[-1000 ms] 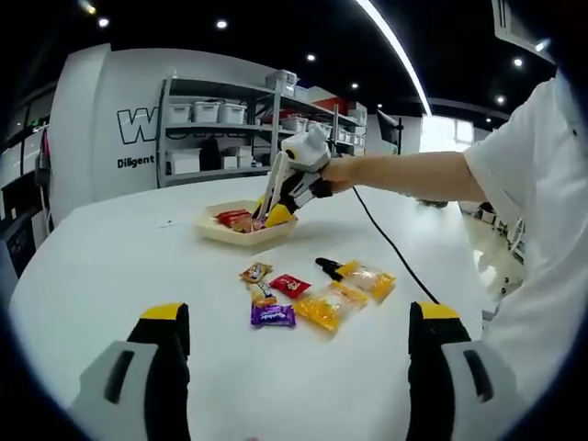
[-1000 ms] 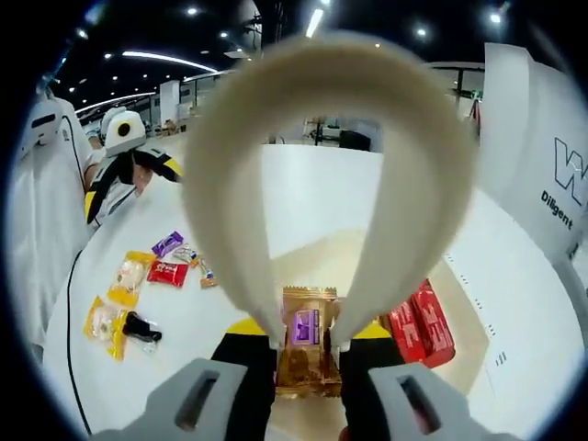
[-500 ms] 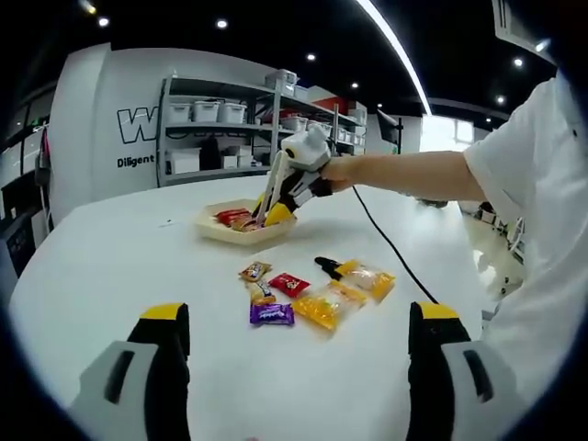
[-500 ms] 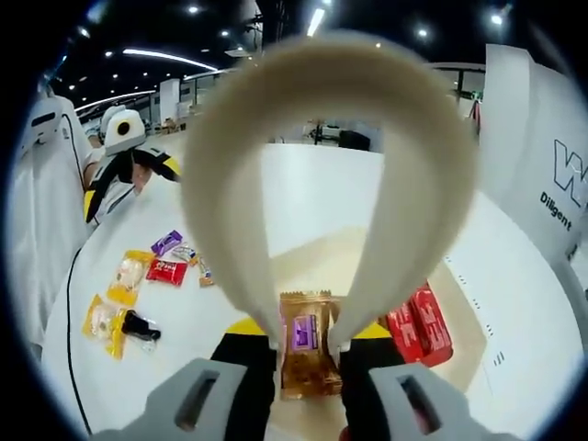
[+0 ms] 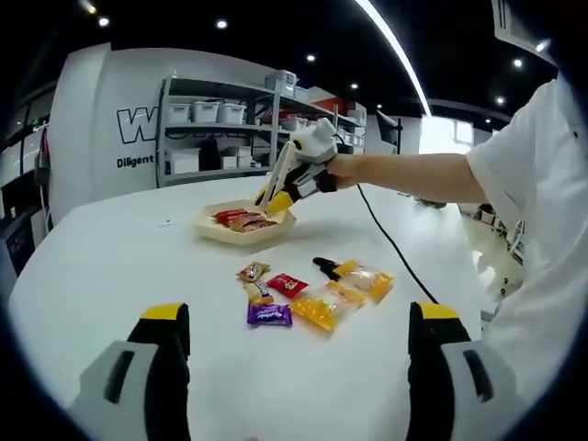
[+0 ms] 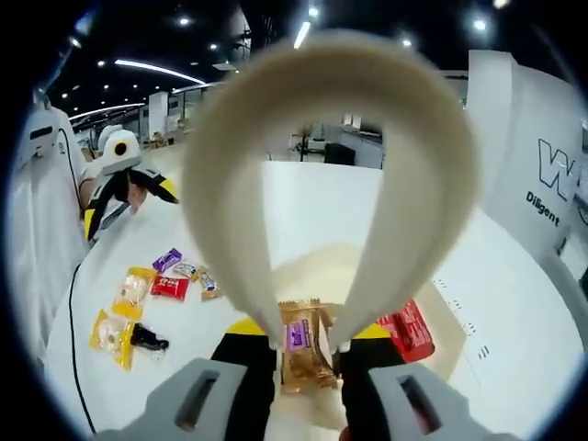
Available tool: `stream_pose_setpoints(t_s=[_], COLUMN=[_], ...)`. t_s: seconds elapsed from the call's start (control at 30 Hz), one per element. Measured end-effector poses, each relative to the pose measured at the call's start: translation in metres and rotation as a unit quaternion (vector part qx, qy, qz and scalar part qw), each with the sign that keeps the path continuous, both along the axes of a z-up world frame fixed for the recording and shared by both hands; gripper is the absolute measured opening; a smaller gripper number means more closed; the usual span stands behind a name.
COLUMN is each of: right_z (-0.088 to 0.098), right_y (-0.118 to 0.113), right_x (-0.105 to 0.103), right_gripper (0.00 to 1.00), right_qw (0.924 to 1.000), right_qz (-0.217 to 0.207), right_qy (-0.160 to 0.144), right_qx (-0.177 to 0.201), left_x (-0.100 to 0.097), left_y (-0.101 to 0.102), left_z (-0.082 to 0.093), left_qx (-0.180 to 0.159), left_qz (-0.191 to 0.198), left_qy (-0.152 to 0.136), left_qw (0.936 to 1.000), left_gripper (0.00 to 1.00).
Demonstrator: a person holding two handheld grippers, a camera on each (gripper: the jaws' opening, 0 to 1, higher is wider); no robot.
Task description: Place the target food into the container with the food tongs after gripping and lifting it, then release it inside without dropping or visibly crushing the food.
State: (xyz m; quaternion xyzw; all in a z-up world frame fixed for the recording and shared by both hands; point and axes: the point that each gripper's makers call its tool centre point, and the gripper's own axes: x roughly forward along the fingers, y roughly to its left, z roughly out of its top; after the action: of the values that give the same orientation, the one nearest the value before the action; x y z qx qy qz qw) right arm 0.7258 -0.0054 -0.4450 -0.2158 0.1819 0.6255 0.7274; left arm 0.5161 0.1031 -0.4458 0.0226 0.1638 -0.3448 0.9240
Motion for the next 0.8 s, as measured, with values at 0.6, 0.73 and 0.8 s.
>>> stream_pose_setpoints(t_s=[0.6,0.73,0.8], right_z=[0.021,0.024,0.026], right_y=[-0.011,-0.01,-0.01], right_x=[-0.024,-0.033,-0.038], right_gripper=[0.21,0.21,0.21], right_qw=[0.9974,0.9967,0.996], right_qz=[-0.025,-0.024,-0.024], right_qy=[0.006,0.003,0.001], right_qx=[0.068,0.078,0.086], left_x=[-0.001,-0.001,-0.001], left_y=[-0.005,-0.006,-0.007], left_z=[0.0,-0.002,-0.002], left_qx=[-0.005,-0.005,-0.006], left_qz=[-0.003,-0.004,-0.003], left_qy=[0.0,0.002,0.003], left_qw=[1.0,1.0,1.0], left_gripper=[0.97,0.97,0.97])
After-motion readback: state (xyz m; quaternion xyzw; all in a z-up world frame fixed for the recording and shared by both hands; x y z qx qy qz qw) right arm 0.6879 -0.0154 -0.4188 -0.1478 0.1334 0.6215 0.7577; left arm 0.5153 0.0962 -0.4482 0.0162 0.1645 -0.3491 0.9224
